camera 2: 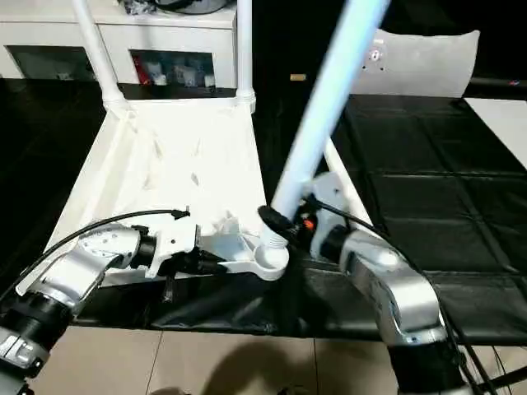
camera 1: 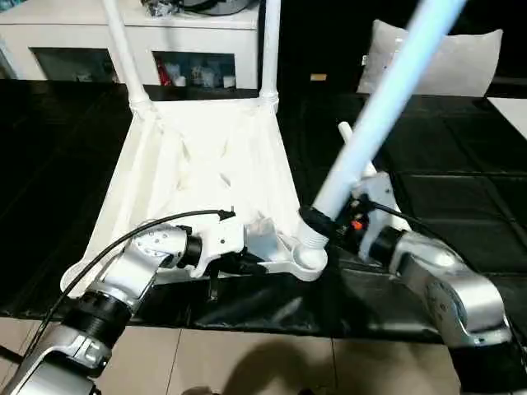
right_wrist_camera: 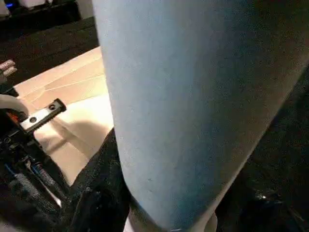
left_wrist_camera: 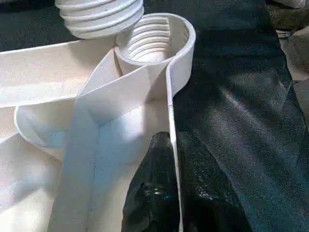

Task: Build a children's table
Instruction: Insert table leg to table base

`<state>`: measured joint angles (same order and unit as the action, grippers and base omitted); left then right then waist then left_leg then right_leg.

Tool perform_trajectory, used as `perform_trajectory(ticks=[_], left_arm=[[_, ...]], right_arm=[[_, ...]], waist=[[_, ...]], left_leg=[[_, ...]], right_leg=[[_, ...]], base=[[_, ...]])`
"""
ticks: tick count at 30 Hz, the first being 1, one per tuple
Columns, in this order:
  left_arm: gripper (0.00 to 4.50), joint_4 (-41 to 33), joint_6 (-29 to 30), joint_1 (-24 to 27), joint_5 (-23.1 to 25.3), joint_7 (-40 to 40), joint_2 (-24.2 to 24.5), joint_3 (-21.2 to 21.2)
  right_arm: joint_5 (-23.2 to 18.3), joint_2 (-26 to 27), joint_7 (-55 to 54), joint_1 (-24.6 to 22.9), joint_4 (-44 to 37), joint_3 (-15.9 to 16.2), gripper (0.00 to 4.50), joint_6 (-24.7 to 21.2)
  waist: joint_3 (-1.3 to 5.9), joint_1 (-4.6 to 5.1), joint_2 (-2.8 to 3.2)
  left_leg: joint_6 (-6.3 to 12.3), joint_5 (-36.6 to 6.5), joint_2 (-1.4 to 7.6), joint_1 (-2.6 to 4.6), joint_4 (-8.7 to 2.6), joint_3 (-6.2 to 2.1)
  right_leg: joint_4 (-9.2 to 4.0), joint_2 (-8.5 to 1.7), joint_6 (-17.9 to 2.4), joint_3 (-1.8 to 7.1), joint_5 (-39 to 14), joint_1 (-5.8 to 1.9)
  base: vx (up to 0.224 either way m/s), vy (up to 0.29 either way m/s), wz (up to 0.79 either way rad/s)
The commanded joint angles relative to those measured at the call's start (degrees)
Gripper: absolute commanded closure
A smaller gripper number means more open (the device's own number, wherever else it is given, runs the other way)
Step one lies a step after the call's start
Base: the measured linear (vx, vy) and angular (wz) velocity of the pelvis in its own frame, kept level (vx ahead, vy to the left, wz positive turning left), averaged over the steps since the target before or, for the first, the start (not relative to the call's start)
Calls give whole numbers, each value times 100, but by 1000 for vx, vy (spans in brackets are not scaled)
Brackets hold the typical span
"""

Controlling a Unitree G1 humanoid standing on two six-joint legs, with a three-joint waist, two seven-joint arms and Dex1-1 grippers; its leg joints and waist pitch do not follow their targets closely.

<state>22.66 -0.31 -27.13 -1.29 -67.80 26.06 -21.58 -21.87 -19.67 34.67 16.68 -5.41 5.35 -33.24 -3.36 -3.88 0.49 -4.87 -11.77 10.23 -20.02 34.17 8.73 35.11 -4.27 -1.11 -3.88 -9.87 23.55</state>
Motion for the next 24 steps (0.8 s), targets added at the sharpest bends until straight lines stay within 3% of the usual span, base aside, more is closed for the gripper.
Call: perform_trajectory(ticks=[1,2,3,5,6,8,11,13,17,24], left_arm=[[450,-69,-37,107,152,62,99,-45],[450,-100,-13,118,170,44,119,-60],[450,-126,18,122,157,32,118,-57],[450,-205,113,125,91,10,90,-29],[450,-245,159,126,63,1,79,-17],[450,-257,192,118,52,8,68,-9],[450,-219,154,90,112,90,68,-11],[450,-211,150,84,126,119,67,-6],[450,4,-41,-55,400,422,102,2],[450,108,-158,-139,445,484,92,23]], right_arm=[[-99,-103,208,93,85,17,259,-167],[-101,-139,281,109,109,38,259,-172],[-74,-178,333,131,150,62,259,-156],[-20,-264,428,205,270,109,259,-144],[-45,-294,503,250,298,122,259,-193],[-78,-351,612,299,294,158,259,-276],[-102,-455,794,341,208,223,259,-365],[-101,-467,818,350,204,229,259,-369],[-195,-526,972,321,29,273,259,-435],[-75,-519,1027,242,28,379,259,-325]], waist=[[345,-22,-52],[344,-17,-60],[341,-3,-105],[339,-8,-95],[342,13,-138],[339,2,-110],[356,4,-148],[351,-3,-141],[341,-12,-144],[333,-8,-140]], left_leg=[[199,-770,194,-62,-403,-1],[182,-824,196,-60,-406,-3],[174,-843,200,-60,-410,2],[160,-848,202,-60,-411,-5],[169,-838,201,-49,-405,5],[178,-831,206,-46,-402,3],[230,-696,210,-54,-394,7],[235,-693,209,-52,-395,9],[208,-785,206,-52,-400,5],[126,-1019,202,-48,-419,-12]], right_leg=[[-447,-363,-870,279,-1634,-363],[-454,-365,-844,275,-1752,-361],[-469,-362,-822,276,-1832,-358],[-459,-374,-818,277,-1881,-361],[-469,-369,-797,276,-1962,-351],[-471,-378,-814,282,-1976,-344],[-436,-366,-869,281,-1666,-355],[-436,-370,-884,284,-1664,-351],[-474,-369,-761,279,-1975,-349],[-534,-376,-568,270,-2443,-320]], base=[[0,0,0],[0,0,0],[0,0,0],[0,0,0],[0,0,0],[0,0,0],[0,0,0],[0,0,0],[0,0,0],[0,0,0]])
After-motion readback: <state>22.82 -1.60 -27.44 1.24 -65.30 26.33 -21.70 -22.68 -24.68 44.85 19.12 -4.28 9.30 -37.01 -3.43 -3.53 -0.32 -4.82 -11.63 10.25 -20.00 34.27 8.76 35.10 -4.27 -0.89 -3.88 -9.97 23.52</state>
